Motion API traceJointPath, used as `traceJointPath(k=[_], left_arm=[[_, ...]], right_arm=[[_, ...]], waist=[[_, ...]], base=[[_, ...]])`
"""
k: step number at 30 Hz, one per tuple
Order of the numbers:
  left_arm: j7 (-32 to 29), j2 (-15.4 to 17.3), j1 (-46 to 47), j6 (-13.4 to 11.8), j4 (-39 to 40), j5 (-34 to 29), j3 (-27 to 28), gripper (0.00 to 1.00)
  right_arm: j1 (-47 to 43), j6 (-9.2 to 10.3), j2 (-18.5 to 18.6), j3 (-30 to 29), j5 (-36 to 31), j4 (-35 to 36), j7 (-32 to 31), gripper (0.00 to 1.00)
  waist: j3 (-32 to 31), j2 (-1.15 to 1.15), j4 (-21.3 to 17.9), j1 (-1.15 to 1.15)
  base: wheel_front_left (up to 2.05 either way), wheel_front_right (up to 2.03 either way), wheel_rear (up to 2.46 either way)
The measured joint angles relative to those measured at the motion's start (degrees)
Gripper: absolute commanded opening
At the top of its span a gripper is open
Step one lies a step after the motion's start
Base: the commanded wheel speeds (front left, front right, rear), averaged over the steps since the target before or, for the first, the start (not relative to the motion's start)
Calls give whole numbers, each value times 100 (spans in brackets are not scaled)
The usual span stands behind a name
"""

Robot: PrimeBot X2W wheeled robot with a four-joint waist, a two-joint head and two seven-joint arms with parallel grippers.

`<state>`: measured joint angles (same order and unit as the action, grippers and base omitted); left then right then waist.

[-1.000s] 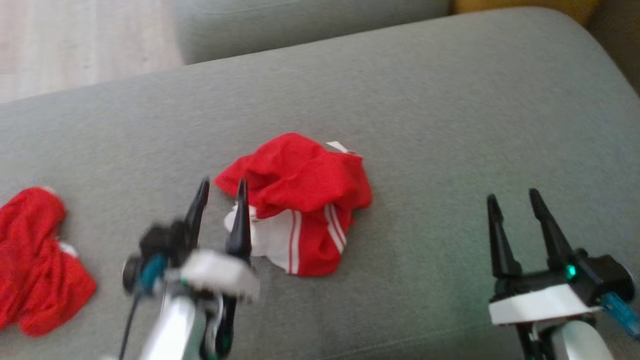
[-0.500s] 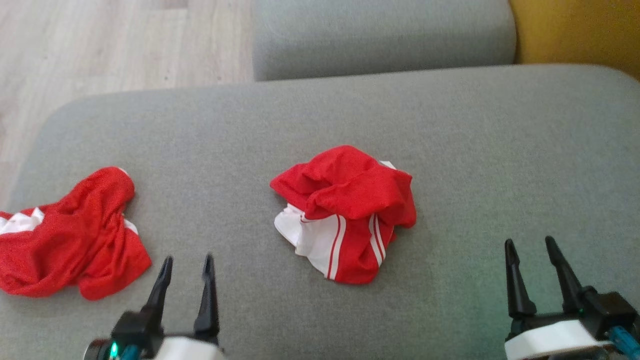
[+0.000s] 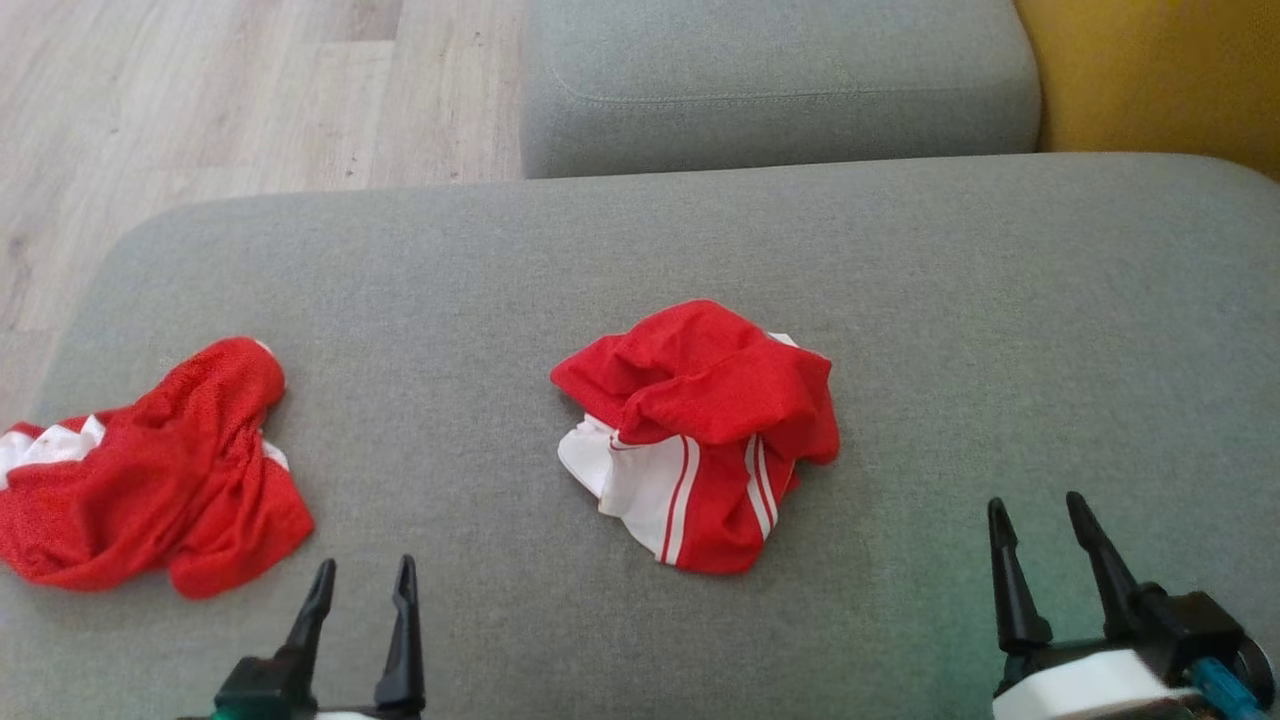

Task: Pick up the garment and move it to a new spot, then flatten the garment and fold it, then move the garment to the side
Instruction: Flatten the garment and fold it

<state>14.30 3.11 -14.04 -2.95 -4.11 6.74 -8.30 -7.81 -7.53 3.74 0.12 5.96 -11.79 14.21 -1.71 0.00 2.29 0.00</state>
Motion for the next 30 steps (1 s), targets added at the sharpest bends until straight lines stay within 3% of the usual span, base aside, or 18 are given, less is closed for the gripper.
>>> traceJointPath(k=[2, 8, 12, 15, 20, 26, 27, 28, 30], left_arm=[[0, 1, 3, 45, -18, 19, -27, 100], [0, -3, 453, 97, -211, 398, -827, 100], [-20, -1, 1069, 54, -747, 750, -1370, 100], [-368, -9, 1594, -67, -1440, 1115, -1836, 100], [-517, -26, 2288, -264, -2340, 1335, -2008, 100], [-506, -41, 2860, -200, -3182, 1622, -2085, 100], [-506, -42, 2932, -165, -3340, 1618, -2106, 94], [-498, -44, 2996, -131, -3468, 1641, -2107, 0], [-430, -46, 3104, -71, -3613, 1750, -2092, 0]], right_arm=[[3, 0, 0, 29, 0, 0, 0, 100], [24, 0, 4, 144, 1, 22, 7, 100], [36, 0, 9, 258, 1, 65, 9, 100], [136, 0, 11, 341, 3, 102, 10, 100], [305, 0, 11, 420, 11, 166, 14, 100], [315, 0, 11, 455, 59, 160, 15, 100], [321, 0, 11, 456, 59, 153, 15, 100], [329, 0, 11, 458, 60, 146, 15, 100], [364, 0, 10, 461, 60, 144, 15, 100]], waist=[[14, 0, -20, 0], [83, 0, -123, 0], [114, 0, -272, 0], [151, 0, -478, 0], [251, 0, -770, 0], [361, 0, -1069, 0], [375, 0, -1105, 0], [386, 0, -1134, 0], [395, 0, -1178, 0]], base=[[0, 0, 0], [0, 0, 0], [0, 0, 0], [0, 0, 0], [0, 0, 0], [0, 0, 0], [0, 0, 0], [0, 0, 0], [0, 0, 0]])
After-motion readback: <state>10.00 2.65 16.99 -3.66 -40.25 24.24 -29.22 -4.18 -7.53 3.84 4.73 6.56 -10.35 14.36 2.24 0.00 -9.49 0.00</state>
